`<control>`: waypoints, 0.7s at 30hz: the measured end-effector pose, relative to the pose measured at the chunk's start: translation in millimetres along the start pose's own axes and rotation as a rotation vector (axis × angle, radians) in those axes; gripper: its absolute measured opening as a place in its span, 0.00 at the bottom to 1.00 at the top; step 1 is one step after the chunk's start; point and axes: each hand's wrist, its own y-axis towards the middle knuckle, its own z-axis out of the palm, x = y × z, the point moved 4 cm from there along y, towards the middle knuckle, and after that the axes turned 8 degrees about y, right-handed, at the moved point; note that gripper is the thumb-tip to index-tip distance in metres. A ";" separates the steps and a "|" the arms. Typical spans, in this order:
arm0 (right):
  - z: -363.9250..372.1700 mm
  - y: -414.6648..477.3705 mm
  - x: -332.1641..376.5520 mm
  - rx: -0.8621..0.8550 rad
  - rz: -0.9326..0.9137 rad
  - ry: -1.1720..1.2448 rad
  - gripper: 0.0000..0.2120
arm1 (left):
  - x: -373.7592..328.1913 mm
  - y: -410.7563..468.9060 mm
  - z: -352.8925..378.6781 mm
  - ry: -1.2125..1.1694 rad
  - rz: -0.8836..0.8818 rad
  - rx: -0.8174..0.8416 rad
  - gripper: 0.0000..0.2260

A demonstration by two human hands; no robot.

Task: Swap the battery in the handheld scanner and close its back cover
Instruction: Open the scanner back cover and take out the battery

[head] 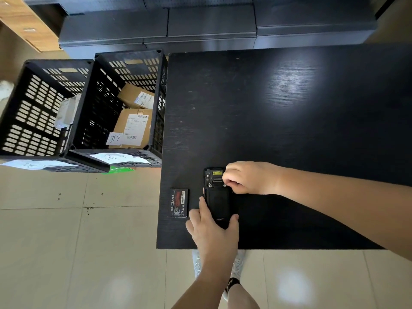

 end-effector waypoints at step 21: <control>-11.4 13.5 -1.1 0.170 -0.120 -0.130 0.07 | 0.9 1.9 -0.4 -0.011 0.028 0.019 0.45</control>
